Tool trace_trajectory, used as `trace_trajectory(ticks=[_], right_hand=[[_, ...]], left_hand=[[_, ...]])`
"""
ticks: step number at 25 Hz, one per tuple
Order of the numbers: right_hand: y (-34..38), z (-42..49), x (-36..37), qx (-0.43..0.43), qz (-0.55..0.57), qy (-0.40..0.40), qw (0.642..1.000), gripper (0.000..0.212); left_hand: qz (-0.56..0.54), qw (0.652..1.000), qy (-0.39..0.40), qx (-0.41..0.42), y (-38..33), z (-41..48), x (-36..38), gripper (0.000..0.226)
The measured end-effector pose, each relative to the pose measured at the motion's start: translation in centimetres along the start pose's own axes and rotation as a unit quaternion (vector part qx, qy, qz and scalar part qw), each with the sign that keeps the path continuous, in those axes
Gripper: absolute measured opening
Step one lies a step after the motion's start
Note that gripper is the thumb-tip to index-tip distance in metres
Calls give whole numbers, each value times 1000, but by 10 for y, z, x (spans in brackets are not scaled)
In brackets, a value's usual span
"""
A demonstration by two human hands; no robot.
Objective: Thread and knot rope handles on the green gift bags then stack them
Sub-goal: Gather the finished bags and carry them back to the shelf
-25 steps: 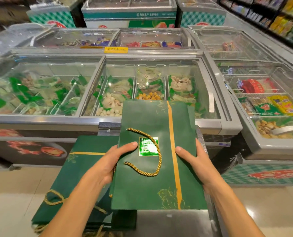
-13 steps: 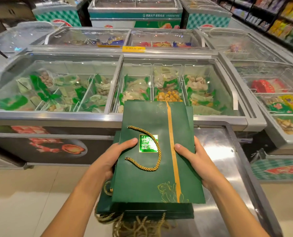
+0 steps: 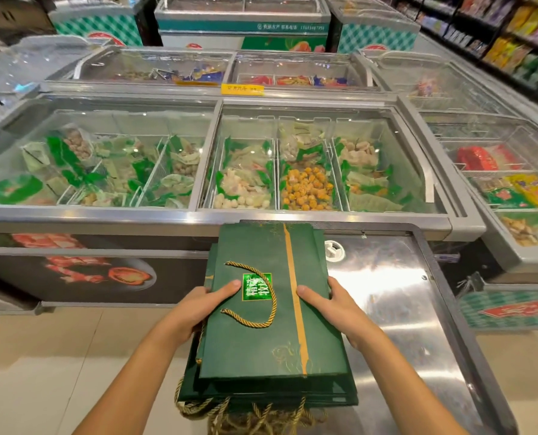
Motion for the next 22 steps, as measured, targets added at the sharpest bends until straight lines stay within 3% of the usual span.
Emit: trace_trajectory(ticks=[3, 6, 8, 9, 11, 15, 19, 22], right_hand=[[-1, 3, -5, 10, -13, 4, 1000, 67], [-4, 9, -21, -11, -49, -39, 998, 109], [-13, 16, -30, 16, -51, -51, 997, 133], [-18, 18, -32, 35, -46, -49, 997, 141], [-28, 19, -32, 68, -26, -38, 997, 151], [-48, 28, -34, 114, 4, -52, 992, 156], [-63, 43, -36, 157, -5, -68, 985, 135], [-69, 50, -39, 177, -18, -63, 982, 117]], left_hand=[[67, 997, -12, 32, -8, -4, -7, 64], [52, 997, -52, 38, -3, 5, -19, 95], [27, 998, -62, 5, 11, 17, -23, 125], [11, 998, -55, -19, 20, 23, -24, 129], [-30, 997, -30, -57, 40, 35, -20, 121], [-96, 994, 8, -43, 45, 35, -6, 96], [-123, 991, 9, -53, 44, 34, 2, 73], [-135, 990, -14, -44, 49, 37, 1, 70]])
Point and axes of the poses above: each hand's wrist, its own z-axis towards the middle knuckle, its own x-axis out of the palm, y = z × x, the point moved 5 cm from there along z, towards the middle knuckle, and after that the axes turned 12 degrees about z, right-handed, at the moved point
